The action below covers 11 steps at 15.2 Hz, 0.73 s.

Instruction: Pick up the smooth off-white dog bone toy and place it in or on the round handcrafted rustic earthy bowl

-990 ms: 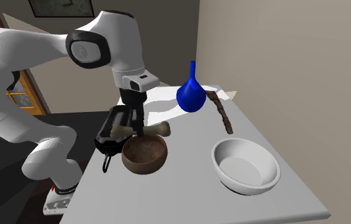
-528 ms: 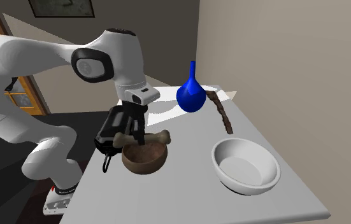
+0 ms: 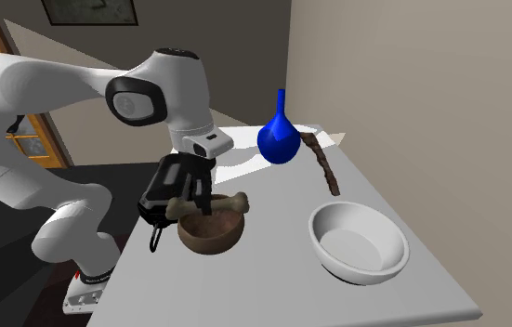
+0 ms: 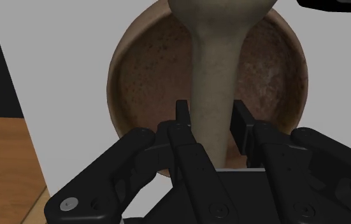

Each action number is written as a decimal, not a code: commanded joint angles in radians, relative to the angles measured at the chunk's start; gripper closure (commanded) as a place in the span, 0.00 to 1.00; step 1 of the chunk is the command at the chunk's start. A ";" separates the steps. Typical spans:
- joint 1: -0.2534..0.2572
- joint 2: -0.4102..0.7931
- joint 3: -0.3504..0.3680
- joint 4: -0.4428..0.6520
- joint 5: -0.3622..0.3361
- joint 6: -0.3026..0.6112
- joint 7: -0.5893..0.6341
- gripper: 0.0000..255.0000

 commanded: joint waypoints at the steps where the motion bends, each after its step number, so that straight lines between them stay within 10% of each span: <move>1: 0.000 0.000 0.000 0.000 0.000 0.000 0.000 0.00; 11: 0.004 0.021 0.008 0.144 0.008 -0.124 -0.004 0.00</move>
